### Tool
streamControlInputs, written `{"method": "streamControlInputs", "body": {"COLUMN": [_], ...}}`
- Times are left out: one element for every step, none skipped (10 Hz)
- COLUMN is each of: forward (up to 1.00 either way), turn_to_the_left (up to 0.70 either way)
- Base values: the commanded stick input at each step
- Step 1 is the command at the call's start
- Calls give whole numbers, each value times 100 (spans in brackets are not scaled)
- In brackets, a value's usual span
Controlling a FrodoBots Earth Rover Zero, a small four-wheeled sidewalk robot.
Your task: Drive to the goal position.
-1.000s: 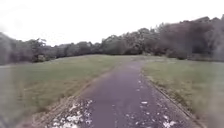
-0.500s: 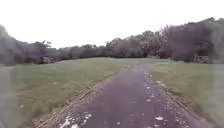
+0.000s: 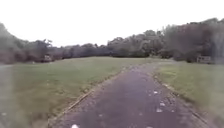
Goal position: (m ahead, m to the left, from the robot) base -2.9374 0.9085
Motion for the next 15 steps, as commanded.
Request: {"method": "streamControlInputs", "body": {"forward": [70, 70, 70, 70, 70, 70, 70, 70, 70, 70, 70, 70, 70, 70, 70], "turn_to_the_left": [-17, -35, -35, -32, -16, 0, 0, 0, 0, 0, -13, -26, -34, -34, -34]}}
